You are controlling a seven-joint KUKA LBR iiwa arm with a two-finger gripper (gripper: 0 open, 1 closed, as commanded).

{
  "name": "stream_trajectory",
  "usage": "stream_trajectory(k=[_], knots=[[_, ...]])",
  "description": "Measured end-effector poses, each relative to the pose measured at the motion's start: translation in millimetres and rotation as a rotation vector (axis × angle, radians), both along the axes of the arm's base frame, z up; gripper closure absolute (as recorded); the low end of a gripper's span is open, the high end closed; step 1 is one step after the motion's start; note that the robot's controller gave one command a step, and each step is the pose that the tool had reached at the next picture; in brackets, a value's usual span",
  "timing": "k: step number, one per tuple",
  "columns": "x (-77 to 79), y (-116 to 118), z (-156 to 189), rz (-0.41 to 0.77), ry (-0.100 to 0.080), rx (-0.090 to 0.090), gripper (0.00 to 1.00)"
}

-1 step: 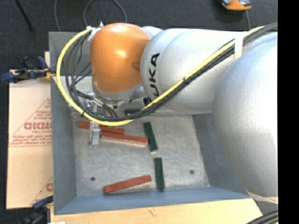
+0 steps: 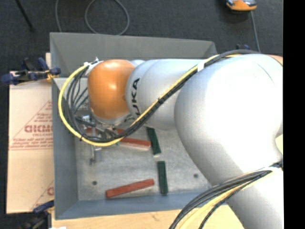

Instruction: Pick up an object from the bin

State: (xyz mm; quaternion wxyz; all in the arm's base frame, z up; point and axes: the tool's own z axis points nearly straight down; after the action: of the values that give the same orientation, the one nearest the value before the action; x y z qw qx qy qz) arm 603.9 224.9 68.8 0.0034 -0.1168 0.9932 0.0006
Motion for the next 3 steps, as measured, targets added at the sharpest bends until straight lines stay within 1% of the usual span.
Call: stream_trajectory(k=[1,2,3], knots=[[8.4,-93,4,-0.008,-0.002,-0.003,0.00],[8.5,-88,5,-0.006,-0.006,0.003,1.00],[-7.6,-97,117,-0.016,-0.005,0.000,1.00]])
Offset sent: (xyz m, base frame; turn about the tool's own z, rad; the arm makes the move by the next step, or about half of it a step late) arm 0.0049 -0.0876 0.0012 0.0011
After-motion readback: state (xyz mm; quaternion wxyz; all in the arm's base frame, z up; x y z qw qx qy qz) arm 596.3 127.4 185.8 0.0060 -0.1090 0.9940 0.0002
